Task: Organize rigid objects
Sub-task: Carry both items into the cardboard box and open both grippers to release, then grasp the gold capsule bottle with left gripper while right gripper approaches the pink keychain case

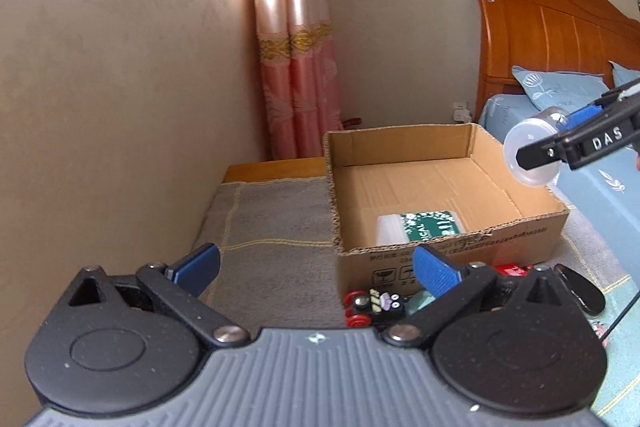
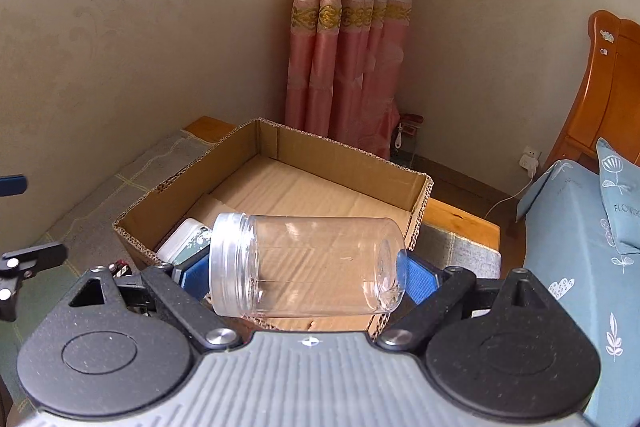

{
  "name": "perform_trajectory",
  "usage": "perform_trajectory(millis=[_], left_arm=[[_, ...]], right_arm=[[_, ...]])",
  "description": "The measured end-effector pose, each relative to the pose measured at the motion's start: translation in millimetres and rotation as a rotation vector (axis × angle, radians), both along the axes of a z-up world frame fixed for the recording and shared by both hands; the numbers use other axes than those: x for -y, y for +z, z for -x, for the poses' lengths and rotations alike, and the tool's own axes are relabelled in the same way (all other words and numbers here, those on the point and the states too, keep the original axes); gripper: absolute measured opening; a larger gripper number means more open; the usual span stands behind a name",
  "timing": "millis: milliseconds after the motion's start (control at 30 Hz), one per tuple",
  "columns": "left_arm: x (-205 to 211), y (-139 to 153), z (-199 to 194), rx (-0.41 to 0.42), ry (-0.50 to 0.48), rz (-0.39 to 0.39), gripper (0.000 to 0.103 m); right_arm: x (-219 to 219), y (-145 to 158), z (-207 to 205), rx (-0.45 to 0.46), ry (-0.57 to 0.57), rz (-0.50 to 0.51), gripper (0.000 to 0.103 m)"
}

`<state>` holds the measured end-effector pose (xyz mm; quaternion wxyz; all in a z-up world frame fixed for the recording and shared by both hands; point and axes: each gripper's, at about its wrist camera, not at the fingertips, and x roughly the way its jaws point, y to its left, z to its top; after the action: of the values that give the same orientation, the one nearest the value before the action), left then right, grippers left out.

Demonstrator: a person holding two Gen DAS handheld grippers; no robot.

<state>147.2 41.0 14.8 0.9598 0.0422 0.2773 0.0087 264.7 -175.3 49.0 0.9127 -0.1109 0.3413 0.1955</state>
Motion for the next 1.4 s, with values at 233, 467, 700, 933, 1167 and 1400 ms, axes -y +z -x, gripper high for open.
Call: perform_trajectory(millis=[233, 467, 700, 933, 1167, 1400], left_arm=[[-10.8, -1.7, 12.9, -0.011, 0.039, -0.009, 0.102], [-9.2, -5.4, 18.3, -0.02, 0.022, -0.006, 0.102], [-1.9, -8.4, 20.5, -0.029, -0.003, -0.006, 0.102], [6.2, -9.9, 25.8, -0.031, -0.049, -0.007, 0.102], [11.4, -23.2, 31.4, -0.083, -0.103, -0.014, 0.102], [12.9, -36.8, 31.3, -0.102, -0.123, 0.015, 0.102]], right_arm=[[-20.3, -4.5, -57.9, -0.044, -0.031, 0.029, 0.095], [-19.4, -1.4, -70.4, -0.042, -0.087, 0.011, 0.103], [-7.7, 2.0, -39.9, -0.051, -0.087, 0.023, 0.103], [5.0, -5.9, -0.4, -0.097, -0.116, 0.042, 0.103], [21.7, -31.9, 54.6, -0.104, -0.181, 0.043, 0.103], [32.3, -79.8, 102.3, -0.132, -0.284, 0.014, 0.103]])
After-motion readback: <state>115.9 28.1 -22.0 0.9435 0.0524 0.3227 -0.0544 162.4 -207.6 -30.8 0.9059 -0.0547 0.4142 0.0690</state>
